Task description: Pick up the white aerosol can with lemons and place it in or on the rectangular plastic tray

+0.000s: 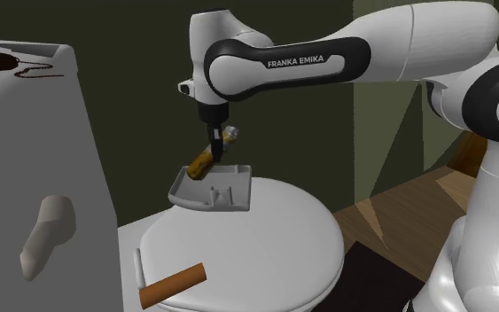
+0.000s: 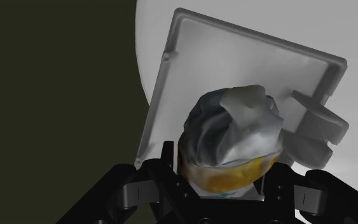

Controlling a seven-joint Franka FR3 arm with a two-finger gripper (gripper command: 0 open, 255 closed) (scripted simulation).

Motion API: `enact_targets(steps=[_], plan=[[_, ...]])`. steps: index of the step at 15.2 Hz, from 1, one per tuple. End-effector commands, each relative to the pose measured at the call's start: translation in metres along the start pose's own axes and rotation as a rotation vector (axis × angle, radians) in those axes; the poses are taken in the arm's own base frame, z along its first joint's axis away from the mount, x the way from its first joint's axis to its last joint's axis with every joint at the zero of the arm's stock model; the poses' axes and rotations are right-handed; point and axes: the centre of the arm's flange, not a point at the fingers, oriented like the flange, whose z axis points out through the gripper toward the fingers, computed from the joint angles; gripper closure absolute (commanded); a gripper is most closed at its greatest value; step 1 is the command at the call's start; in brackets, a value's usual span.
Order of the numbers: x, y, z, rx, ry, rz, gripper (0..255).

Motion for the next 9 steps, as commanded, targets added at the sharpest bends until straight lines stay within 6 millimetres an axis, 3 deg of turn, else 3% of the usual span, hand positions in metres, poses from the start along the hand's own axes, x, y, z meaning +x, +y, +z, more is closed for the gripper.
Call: enact_targets(steps=[1,8,9], plan=[[0.0009,-0.0011,0.0113,-0.001,0.001,0.000,255],[0.0009,-0.0011,0.0113,-0.001,0.001,0.000,255],[0.0010,-0.0010,0.0113,-0.001,0.001,0.000,0]])
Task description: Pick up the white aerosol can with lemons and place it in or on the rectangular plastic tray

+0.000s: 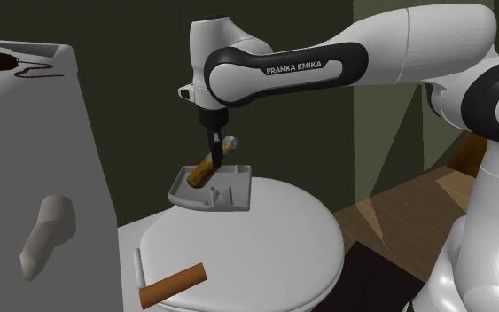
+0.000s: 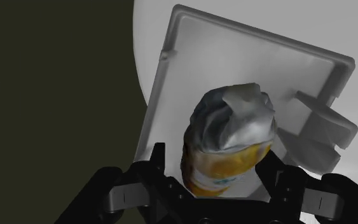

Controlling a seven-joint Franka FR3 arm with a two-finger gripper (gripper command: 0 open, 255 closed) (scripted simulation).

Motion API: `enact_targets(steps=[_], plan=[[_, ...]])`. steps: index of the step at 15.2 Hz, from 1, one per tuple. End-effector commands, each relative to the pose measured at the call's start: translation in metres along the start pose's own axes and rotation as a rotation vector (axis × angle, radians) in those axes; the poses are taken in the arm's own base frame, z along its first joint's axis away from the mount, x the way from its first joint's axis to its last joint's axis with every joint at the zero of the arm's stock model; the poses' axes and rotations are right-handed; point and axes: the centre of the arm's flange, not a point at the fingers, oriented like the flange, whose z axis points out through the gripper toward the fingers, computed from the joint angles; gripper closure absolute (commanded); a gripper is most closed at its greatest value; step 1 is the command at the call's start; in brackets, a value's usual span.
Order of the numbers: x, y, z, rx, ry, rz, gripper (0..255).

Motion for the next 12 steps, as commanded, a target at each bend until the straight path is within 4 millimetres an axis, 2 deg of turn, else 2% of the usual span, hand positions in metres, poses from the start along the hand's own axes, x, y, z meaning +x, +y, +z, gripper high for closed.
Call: enact_targets(steps=[1,5,9,12], plan=[[0.000,0.000,0.000,0.000,0.000,0.000,0],[0.000,0.000,0.000,0.000,0.000,0.000,0],[0.000,0.000,-0.050,0.000,0.000,0.000,0],[0.000,0.000,-0.050,0.000,0.000,0.000,0]])
